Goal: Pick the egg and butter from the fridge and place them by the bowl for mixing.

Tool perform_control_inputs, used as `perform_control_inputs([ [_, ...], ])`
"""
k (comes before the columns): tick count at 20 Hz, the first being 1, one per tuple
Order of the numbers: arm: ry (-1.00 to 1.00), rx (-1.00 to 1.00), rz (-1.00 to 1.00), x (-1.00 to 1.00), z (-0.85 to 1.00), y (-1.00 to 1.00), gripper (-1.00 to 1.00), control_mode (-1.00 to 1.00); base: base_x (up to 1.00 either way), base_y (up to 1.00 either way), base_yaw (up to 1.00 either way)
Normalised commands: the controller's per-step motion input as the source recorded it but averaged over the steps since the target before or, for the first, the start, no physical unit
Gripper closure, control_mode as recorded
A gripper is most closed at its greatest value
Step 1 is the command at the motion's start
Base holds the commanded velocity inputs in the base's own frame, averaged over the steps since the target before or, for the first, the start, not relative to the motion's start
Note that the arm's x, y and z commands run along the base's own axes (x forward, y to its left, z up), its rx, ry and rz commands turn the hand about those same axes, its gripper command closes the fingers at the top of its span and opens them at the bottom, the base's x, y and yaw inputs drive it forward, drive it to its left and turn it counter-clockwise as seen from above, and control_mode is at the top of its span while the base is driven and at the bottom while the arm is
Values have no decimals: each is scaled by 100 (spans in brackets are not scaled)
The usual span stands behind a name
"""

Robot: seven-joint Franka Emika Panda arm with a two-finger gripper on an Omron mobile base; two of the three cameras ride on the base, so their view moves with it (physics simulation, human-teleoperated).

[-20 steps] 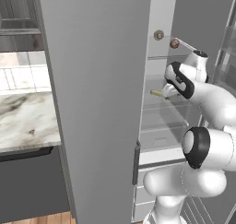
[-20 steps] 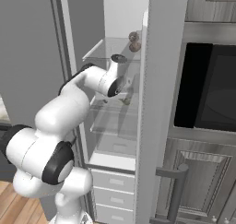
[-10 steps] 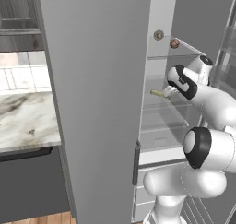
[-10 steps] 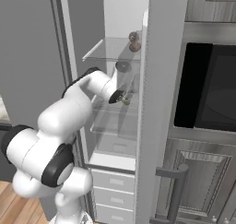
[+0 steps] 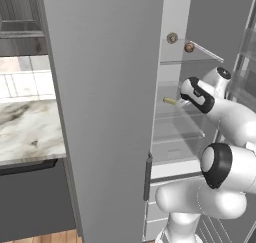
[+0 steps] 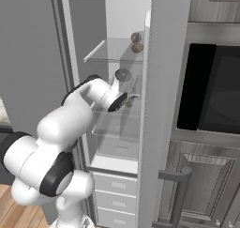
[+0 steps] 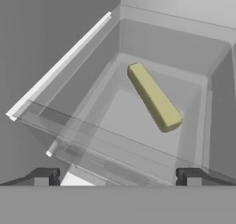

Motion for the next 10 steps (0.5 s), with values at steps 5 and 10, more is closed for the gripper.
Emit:
perform_control_inputs([
  [5,0,0,0,30,0,-4,-100,-100,0,0,0],
  [10,0,0,1,44,-4,-10,-100,-100,0,0,0],
])
